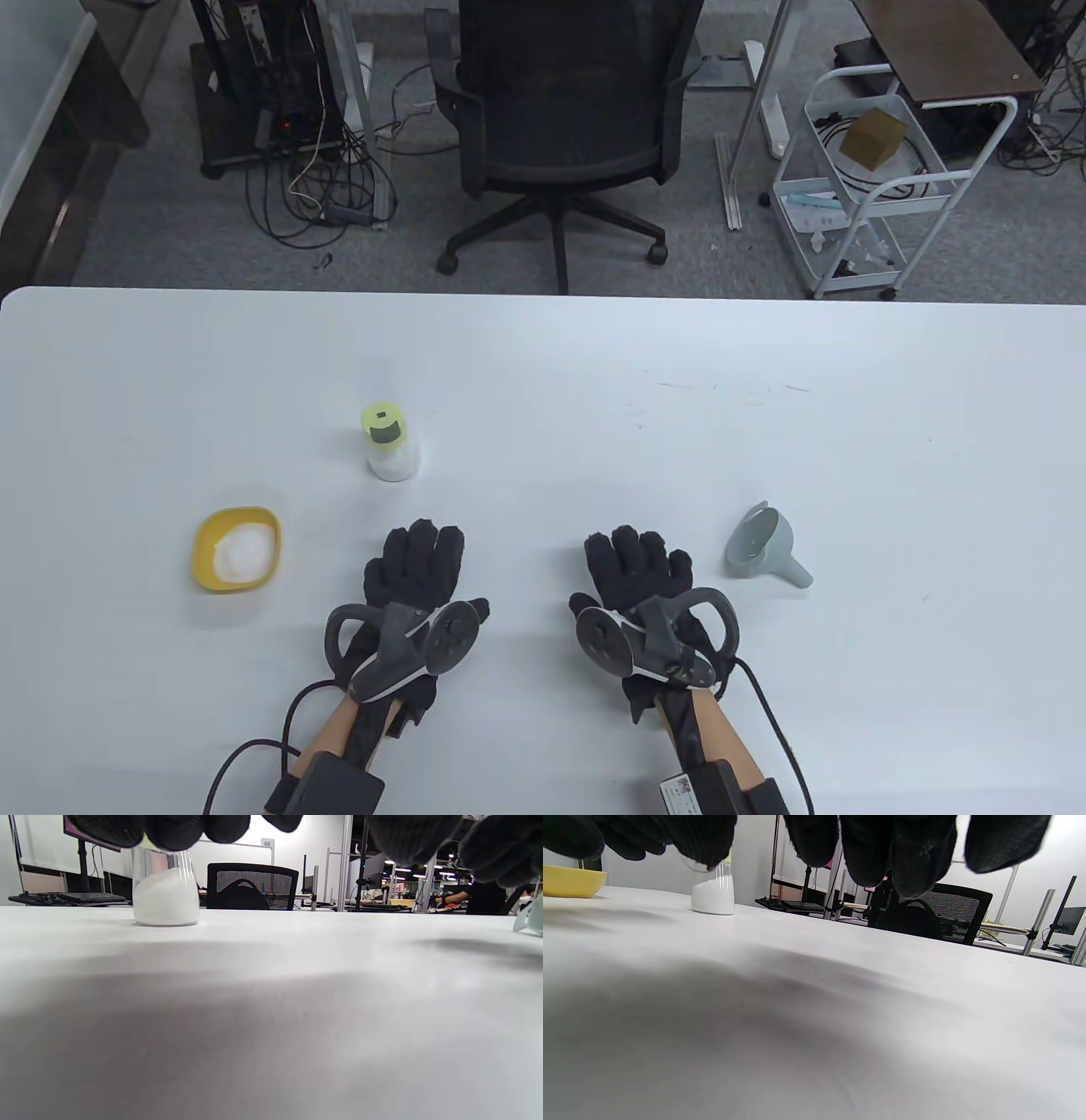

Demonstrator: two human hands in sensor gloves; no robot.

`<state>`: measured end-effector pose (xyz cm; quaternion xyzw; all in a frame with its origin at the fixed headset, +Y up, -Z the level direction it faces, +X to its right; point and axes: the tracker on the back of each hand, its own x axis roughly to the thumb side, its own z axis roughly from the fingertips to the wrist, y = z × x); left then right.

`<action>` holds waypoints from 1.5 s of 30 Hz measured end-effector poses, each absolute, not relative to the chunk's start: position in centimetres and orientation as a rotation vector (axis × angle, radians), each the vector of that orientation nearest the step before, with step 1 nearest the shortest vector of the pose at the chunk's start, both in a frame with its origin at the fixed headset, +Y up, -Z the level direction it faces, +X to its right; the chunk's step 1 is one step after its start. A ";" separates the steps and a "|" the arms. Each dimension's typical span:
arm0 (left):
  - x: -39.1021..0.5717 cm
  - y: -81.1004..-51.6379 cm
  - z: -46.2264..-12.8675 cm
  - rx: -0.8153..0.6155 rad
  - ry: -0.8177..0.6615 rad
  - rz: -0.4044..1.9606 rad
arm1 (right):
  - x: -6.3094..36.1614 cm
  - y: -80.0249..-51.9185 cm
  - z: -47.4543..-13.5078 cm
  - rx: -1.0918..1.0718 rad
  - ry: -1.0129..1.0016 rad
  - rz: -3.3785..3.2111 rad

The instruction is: Unscrew the press dispenser and pour salt into it

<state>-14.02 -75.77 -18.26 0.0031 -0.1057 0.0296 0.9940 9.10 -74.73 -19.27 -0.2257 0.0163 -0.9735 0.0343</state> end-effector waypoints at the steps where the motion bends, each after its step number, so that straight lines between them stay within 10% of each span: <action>1: -14.2 -75.5 -18.4 0.011 -0.198 0.079 | 9.1 -74.7 -19.3 -0.691 0.053 -2.992; 29: -20.2 -73.6 -32.8 0.082 0.340 0.243 | 10.8 -73.3 -20.0 -0.595 0.103 -3.067; 45: -12.1 -72.9 -27.2 0.160 -0.170 0.294 | 11.8 -73.9 -20.6 -0.540 0.088 -3.088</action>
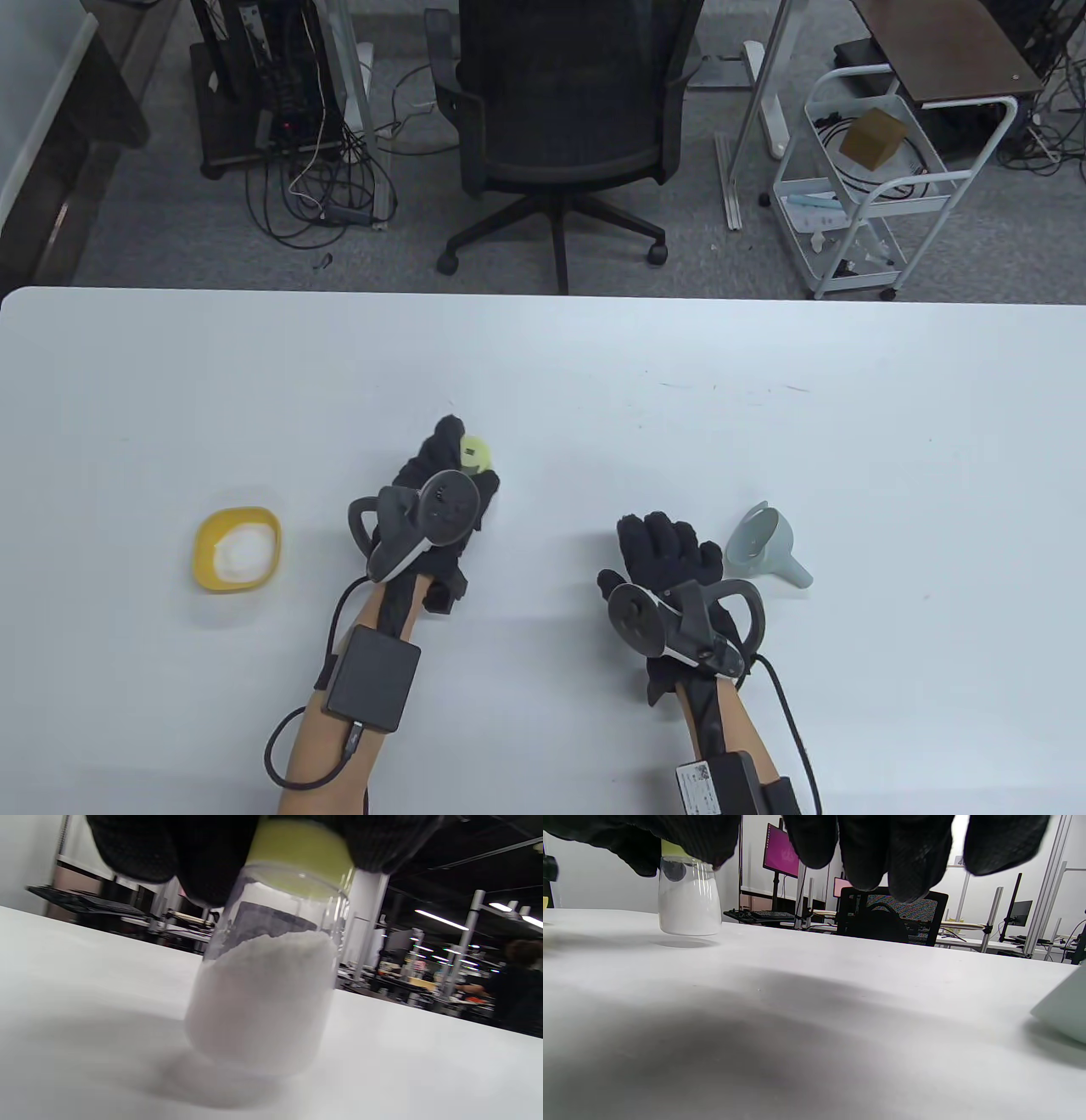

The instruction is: Unscrew the press dispenser and pour salt into it

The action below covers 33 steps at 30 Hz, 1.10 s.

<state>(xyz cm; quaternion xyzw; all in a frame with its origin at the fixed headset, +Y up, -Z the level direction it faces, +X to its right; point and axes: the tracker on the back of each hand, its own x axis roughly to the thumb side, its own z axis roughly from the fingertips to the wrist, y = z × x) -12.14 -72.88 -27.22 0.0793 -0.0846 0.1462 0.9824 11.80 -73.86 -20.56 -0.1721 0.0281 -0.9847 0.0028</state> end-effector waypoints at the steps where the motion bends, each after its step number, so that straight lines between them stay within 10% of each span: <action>1: -11.1 -73.0 -26.4 0.165 -0.214 0.292 | 11.9 -73.9 -20.6 -0.530 0.088 -3.092; 10: -6.6 -73.6 -21.3 0.104 -0.399 0.309 | 12.5 -74.7 -20.9 -0.486 0.047 -3.093; 33: -9.6 -74.6 -18.9 0.045 -0.406 0.473 | 12.1 -74.8 -21.0 -0.493 0.008 -3.054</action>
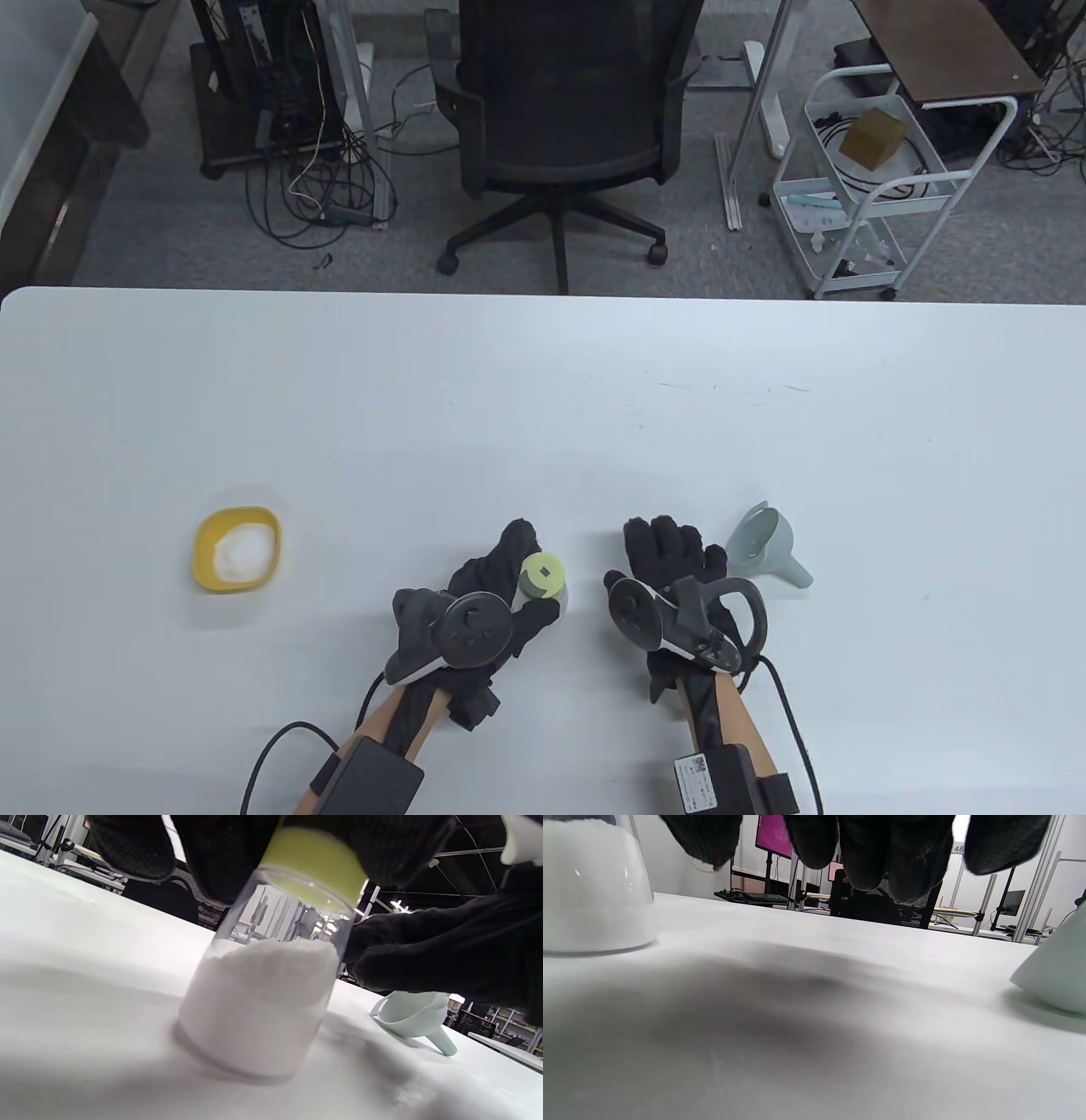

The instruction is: Unscrew the press dispenser and pour salt into it

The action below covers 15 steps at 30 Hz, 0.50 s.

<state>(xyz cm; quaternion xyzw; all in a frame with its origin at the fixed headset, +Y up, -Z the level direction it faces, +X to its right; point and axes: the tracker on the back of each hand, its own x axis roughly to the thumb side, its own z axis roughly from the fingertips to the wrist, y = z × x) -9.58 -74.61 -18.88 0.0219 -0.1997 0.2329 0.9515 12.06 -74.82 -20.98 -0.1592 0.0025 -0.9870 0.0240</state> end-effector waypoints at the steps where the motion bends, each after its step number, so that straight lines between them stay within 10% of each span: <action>1: -9.7 -74.7 -18.9 0.030 -0.401 0.490 | 12.1 -74.8 -21.0 -0.493 0.007 -3.052; 15: -10.6 -79.1 -20.2 -0.204 -0.287 0.516 | 12.3 -74.7 -21.1 -0.496 0.008 -3.092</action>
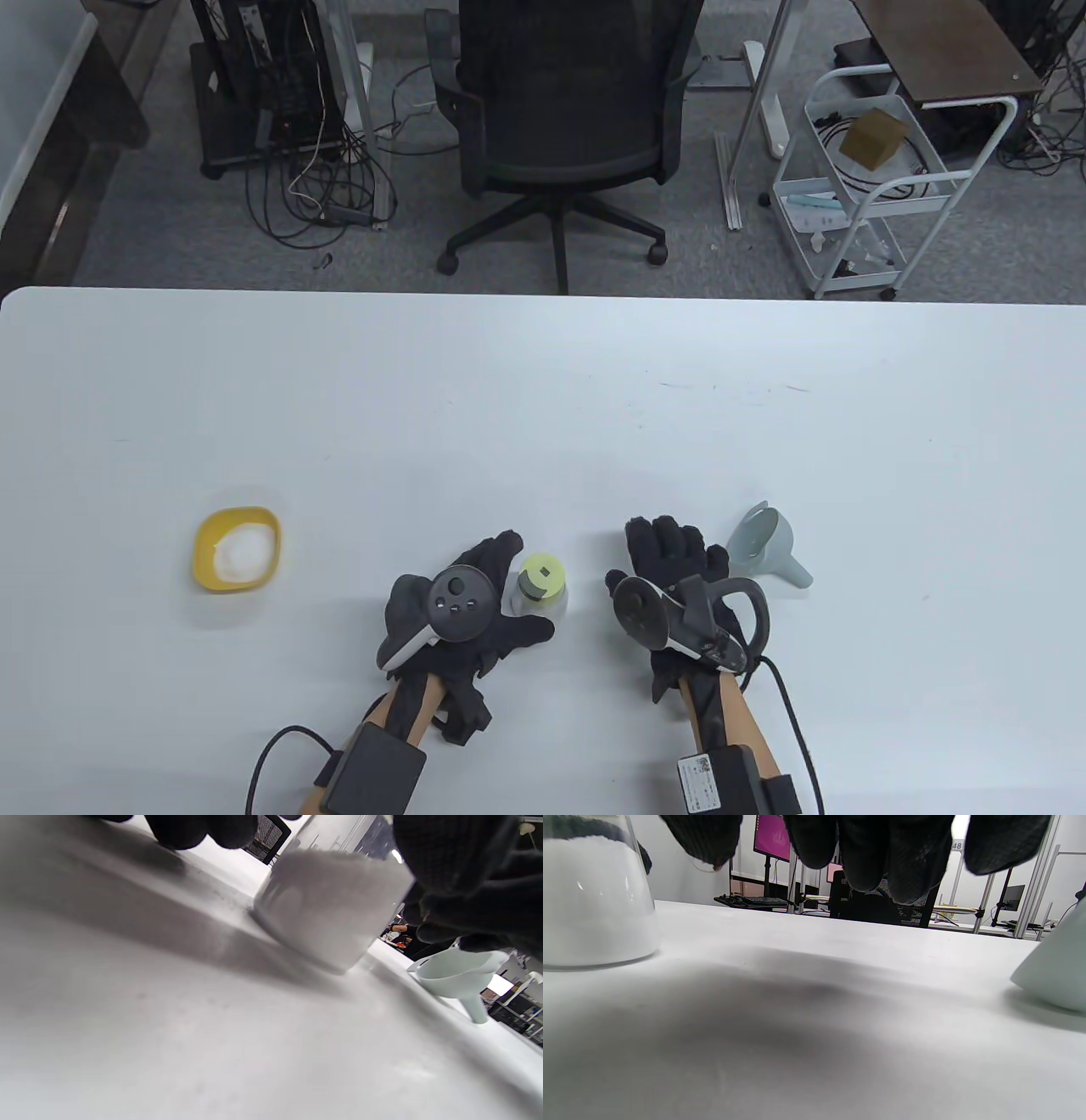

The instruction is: Unscrew the press dispenser and pour salt into it

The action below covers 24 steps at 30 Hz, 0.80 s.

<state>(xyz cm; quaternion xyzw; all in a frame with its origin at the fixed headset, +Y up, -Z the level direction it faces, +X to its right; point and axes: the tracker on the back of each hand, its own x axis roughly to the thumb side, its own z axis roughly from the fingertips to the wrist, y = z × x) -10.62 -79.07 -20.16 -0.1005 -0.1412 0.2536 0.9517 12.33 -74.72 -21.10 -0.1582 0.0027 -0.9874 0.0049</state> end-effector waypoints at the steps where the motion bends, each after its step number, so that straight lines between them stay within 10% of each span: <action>1: -10.4 -79.1 -20.1 -0.214 -0.287 0.487 | 12.3 -74.8 -21.1 -0.497 0.007 -3.093; 24: -10.2 -79.2 -19.9 -0.203 -0.238 0.464 | 9.0 -71.4 -20.1 -1.008 -0.100 -3.317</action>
